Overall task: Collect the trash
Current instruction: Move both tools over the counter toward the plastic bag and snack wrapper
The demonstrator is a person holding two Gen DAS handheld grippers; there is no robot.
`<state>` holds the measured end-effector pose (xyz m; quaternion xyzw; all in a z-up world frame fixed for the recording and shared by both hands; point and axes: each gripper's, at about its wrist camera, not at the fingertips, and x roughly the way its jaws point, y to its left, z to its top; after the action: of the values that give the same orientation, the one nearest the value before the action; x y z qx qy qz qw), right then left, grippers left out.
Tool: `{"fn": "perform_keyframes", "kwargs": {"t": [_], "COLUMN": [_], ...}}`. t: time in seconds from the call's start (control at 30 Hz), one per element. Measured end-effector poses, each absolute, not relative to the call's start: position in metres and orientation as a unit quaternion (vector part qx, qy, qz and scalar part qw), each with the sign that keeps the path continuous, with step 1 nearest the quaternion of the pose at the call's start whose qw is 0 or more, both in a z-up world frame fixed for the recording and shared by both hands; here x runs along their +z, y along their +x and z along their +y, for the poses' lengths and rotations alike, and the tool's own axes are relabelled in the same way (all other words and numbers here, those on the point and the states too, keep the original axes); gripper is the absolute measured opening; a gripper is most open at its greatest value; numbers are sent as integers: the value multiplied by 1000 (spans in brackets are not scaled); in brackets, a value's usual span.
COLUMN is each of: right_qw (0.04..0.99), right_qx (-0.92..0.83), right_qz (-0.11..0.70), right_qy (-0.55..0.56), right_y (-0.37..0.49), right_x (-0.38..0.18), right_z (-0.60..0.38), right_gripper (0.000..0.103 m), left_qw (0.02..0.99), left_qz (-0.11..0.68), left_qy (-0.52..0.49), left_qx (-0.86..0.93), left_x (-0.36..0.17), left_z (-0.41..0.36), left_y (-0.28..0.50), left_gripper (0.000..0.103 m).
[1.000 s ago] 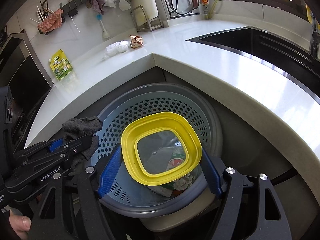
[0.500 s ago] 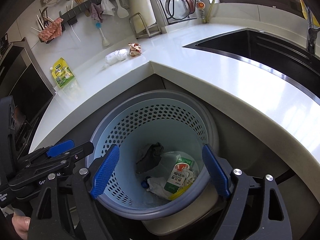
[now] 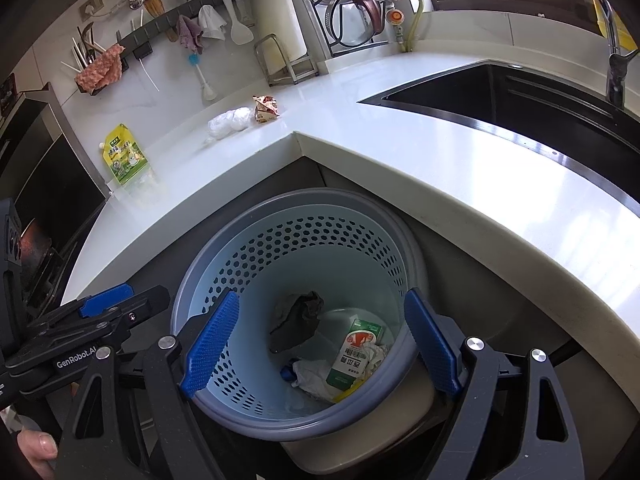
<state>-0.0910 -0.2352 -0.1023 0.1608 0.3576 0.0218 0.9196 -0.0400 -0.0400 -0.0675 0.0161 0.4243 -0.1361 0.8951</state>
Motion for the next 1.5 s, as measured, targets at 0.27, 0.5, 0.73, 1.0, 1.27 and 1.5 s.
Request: {"fn": "perform_keyframes", "kwargs": {"t": [0.27, 0.5, 0.73, 1.0, 1.27, 1.5], "right_qw": [927, 937, 941, 947, 948, 943], "right_qx": [29, 26, 41, 45, 53, 65], "right_qz": [342, 324, 309, 298, 302, 323], "right_qy": [155, 129, 131, 113, 83, 56], "right_y": [-80, -49, -10, 36, 82, 134], "right_x": [-85, -66, -48, -33, -22, -24], "right_z": [-232, -227, -227, -222, -208, -197], "right_gripper": [81, 81, 81, 81, 81, 81], "left_qw": [901, 905, 909, 918, 925, 930], "left_qz": [412, 402, 394, 374, 363, 353], "left_qy": [10, 7, -14, -5, -3, 2], "left_qx": [-136, -137, -139, -132, -113, -105], "left_x": [-57, -43, -24, -7, 2, 6], "left_z": [-33, -25, -14, -7, -1, 4], "left_y": [-32, -6, 28, 66, 113, 146], "left_gripper": [75, 75, 76, 78, 82, 91]}}
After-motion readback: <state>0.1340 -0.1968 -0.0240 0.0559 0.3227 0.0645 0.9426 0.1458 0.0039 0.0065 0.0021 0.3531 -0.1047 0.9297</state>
